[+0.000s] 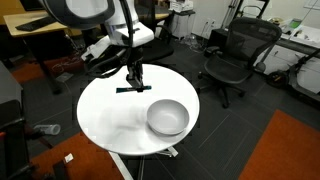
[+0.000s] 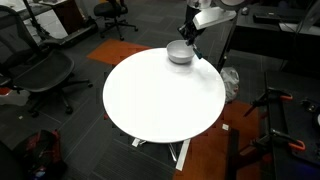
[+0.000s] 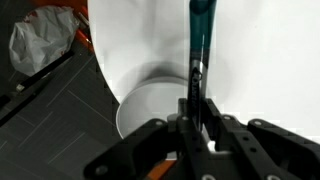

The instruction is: Put the green marker inside the grey bowl

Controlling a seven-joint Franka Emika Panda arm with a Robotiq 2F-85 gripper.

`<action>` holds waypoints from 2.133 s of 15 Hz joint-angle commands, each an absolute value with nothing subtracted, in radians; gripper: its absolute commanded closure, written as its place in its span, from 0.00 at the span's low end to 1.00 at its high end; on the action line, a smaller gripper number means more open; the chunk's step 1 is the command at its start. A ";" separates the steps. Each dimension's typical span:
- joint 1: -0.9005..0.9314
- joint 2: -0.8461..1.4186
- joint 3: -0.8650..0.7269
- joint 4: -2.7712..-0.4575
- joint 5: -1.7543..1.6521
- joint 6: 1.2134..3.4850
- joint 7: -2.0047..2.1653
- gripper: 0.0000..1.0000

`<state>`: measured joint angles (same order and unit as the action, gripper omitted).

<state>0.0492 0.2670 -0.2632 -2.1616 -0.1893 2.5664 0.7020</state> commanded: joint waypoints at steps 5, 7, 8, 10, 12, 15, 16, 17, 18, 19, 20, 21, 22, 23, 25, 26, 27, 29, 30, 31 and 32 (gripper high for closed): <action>0.014 0.396 -0.290 -1.951 -0.222 2.509 0.736 0.95; 0.007 0.442 -0.297 -1.895 -0.218 2.488 0.734 0.95; 0.000 0.466 -0.295 -1.867 -0.209 2.475 0.726 0.95; -0.012 0.510 -0.293 -1.818 -0.197 2.456 0.718 0.95; -0.025 0.555 -0.290 -1.770 -0.186 2.437 0.708 0.95; -0.041 0.616 -0.287 -1.708 -0.168 2.422 0.701 0.95; -0.047 0.636 -0.289 -1.690 -0.161 2.425 0.703 0.95; -0.054 0.654 -0.288 -1.672 -0.150 2.424 0.701 0.95; -0.058 0.672 -0.289 -1.655 -0.140 2.423 0.703 0.95; -0.066 0.688 -0.286 -1.638 -0.128 2.422 0.697 0.95; -0.073 0.704 -0.285 -1.621 -0.117 2.416 0.693 0.95; -0.079 0.719 -0.285 -1.605 -0.107 2.412 0.689 0.95; -0.082 0.732 -0.286 -1.591 -0.097 2.402 0.692 0.56; -0.087 0.741 -0.283 -1.579 -0.087 2.394 0.687 0.54; -0.090 0.753 -0.286 -1.565 -0.078 2.387 0.690 0.40; -0.089 0.752 -0.287 -1.563 -0.076 2.388 0.690 0.34; -0.089 0.746 -0.288 -1.567 -0.075 2.388 0.688 0.27; -0.086 0.711 -0.285 -1.596 -0.074 2.398 0.679 0.12; -0.080 0.689 -0.288 -1.615 -0.079 2.400 0.677 0.03; -0.075 0.667 -0.289 -1.633 -0.083 2.401 0.674 0.00; -0.072 0.647 -0.291 -1.648 -0.086 2.402 0.673 0.00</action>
<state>-0.0816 0.7301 -0.2908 -1.5927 -0.0977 2.4316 0.7061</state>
